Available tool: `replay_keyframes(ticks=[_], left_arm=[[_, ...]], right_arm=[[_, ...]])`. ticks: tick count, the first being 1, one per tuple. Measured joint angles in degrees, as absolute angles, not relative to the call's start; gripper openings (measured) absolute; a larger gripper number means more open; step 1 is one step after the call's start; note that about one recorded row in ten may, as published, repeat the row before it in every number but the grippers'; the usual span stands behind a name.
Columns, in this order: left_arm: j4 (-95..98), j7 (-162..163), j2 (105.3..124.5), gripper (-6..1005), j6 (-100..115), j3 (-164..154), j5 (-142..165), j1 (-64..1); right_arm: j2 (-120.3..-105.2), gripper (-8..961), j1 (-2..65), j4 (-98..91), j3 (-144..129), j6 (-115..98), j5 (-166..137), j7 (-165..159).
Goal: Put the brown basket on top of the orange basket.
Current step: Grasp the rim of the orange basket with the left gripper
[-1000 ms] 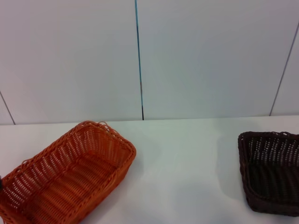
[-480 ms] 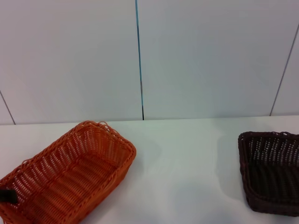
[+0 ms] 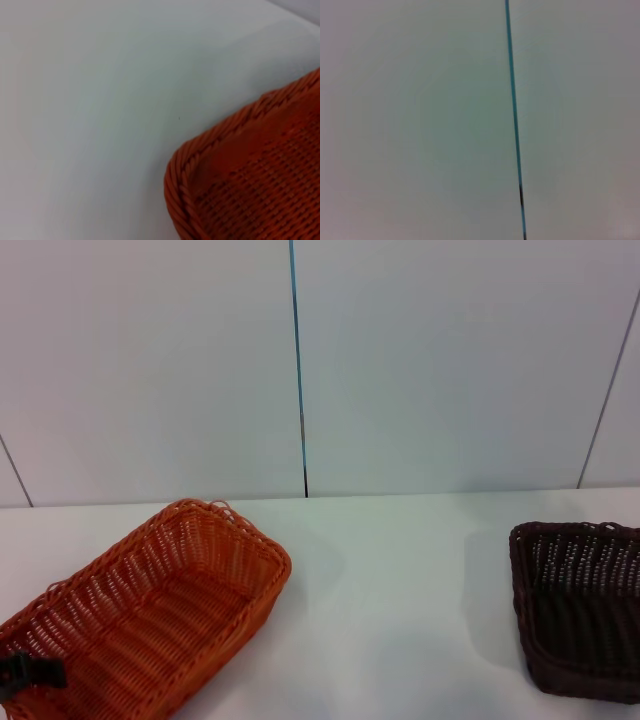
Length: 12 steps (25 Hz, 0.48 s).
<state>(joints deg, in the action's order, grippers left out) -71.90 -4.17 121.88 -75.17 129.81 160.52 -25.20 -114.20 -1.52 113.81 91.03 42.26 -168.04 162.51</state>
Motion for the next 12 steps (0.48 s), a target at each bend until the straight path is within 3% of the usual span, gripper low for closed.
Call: replay_keyframes(ticks=[12], left_arm=[[-65.2, -4.2, 120.97, 878, -71.5, 129.7, 160.5, -26.7]], right_arm=[[-113.83, 907, -1.4, 113.9, 91.6, 40.7, -168.0, 162.5]])
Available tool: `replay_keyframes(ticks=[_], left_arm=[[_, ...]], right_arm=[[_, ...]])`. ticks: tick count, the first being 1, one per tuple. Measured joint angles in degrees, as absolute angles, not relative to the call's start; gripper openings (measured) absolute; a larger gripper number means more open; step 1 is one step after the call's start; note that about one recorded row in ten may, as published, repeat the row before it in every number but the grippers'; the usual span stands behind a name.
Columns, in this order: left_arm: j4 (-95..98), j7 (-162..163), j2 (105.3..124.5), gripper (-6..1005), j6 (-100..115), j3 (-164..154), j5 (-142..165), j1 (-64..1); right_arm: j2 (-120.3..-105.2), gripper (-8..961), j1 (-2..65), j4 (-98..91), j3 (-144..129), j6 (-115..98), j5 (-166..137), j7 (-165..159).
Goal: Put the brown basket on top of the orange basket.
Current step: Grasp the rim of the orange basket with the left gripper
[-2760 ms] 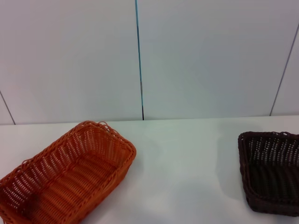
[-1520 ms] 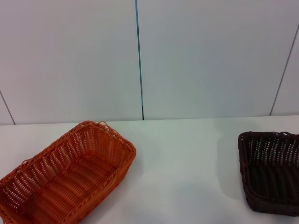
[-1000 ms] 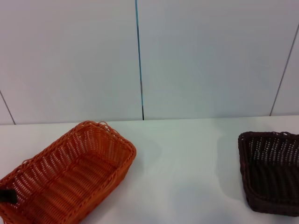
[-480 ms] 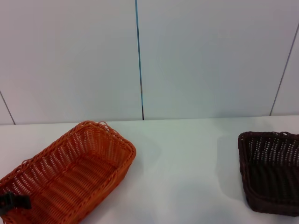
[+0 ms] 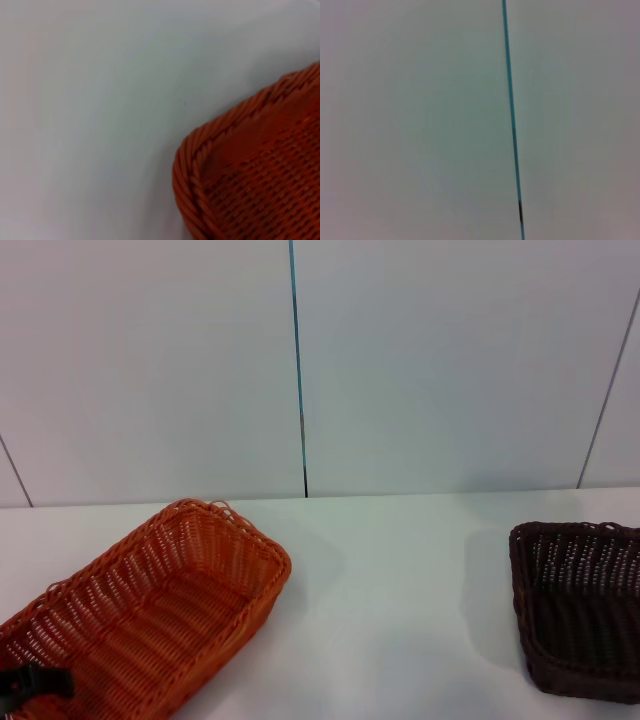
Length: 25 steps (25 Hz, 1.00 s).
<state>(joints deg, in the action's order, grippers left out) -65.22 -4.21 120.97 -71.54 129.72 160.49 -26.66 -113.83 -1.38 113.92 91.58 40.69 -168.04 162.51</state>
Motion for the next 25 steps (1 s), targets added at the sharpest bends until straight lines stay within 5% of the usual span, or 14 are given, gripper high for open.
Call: replay_keyframes(ticks=[5, 16, 25], left_arm=[[-64.9, -4.2, 120.80, 875, -69.7, 129.9, 160.5, -26.4], [-63.7, -4.5, 120.64, 462, -69.9, 128.0, 160.6, -26.9], [-63.8, -5.6, 120.35, 275, -71.8, 127.9, 160.7, -27.1]], right_arm=[[-113.73, 907, -1.3, 113.9, 91.7, 39.4, -168.0, 162.5], [-113.73, 906, -1.3, 113.8, 91.7, 38.5, -168.0, 162.5], [-113.92, 905, -1.1, 113.7, 91.8, 38.4, -168.0, 162.5]])
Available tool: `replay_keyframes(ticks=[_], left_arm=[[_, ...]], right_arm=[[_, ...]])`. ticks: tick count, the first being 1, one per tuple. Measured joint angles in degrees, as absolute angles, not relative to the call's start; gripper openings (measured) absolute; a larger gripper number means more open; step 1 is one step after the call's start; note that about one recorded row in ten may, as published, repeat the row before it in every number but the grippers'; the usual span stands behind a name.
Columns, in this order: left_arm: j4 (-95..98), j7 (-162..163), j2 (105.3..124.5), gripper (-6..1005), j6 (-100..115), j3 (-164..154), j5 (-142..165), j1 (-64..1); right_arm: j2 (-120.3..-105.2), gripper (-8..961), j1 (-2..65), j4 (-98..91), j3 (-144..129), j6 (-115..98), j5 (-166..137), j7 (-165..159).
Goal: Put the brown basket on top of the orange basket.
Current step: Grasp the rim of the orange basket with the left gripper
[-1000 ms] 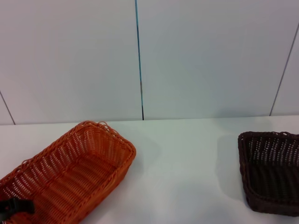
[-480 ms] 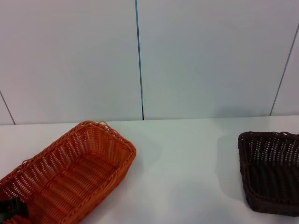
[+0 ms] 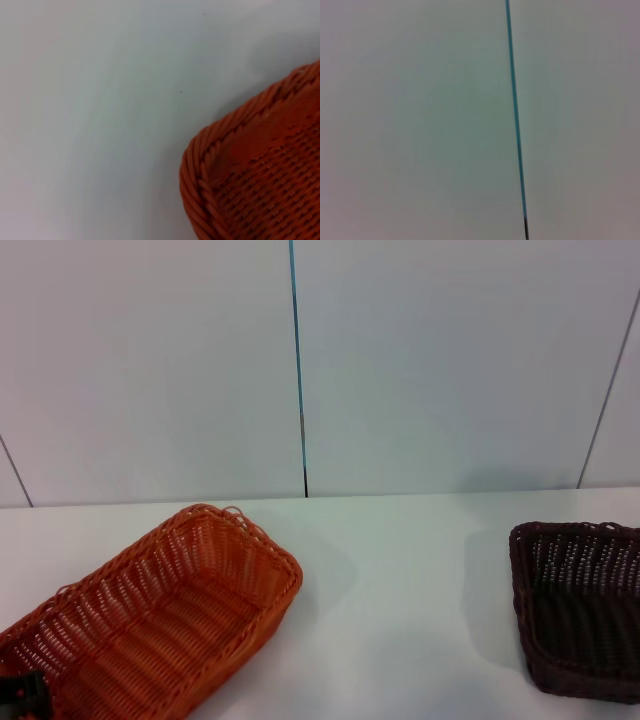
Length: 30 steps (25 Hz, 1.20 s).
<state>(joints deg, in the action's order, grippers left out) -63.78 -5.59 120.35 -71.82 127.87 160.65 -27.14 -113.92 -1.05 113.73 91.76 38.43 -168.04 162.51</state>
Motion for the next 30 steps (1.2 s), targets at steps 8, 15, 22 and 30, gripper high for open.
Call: replay_keyframes(ticks=[8, 15, 22, 30], left_arm=[[-61.7, -8.2, 119.18, 165, -73.4, 127.7, 160.7, -29.1], [-58.9, -10.1, 115.17, 146, -78.0, 129.1, 160.0, -34.6], [-51.7, -14.8, 111.26, 141, -82.9, 134.2, 158.5, -40.1], [-50.1, -17.5, 107.30, 135, -88.7, 139.8, 154.8, -43.0]], right_arm=[[-114.08, 904, -1.0, 113.5, 91.8, 38.3, -168.0, 162.5], [-114.08, 904, -0.8, 112.9, 91.8, 38.3, -168.0, 162.5], [-114.21, 903, -0.9, 112.5, 91.8, 38.3, -168.0, 162.5], [-113.96, 902, -0.6, 110.7, 91.7, 36.9, -168.0, 162.5]])
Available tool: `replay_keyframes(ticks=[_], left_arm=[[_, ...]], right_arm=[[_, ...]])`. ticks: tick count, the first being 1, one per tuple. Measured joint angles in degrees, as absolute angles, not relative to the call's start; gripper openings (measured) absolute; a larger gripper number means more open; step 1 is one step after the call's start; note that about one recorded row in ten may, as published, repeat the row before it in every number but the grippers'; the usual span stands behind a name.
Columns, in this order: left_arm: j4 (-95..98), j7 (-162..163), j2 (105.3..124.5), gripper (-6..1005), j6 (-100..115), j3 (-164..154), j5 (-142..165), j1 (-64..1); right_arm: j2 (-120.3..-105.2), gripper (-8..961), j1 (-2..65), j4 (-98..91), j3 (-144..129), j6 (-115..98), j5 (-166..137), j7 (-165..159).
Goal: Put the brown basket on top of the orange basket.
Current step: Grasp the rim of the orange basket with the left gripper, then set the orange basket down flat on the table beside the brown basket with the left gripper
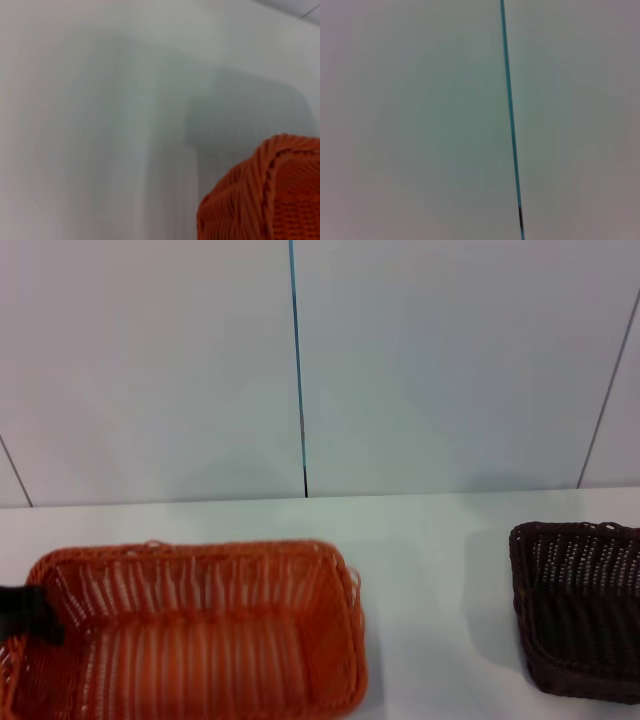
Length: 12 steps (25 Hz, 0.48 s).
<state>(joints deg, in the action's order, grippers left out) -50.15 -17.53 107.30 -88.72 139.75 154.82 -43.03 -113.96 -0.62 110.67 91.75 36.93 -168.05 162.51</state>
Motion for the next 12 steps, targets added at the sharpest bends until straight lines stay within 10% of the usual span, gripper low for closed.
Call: replay_keyframes(ticks=[12], left_arm=[[-46.4, -18.1, 106.19, 134, -89.2, 139.2, 154.4, -49.1]], right_arm=[[-114.13, 901, -0.9, 110.2, 91.7, 36.2, -168.0, 162.5]])
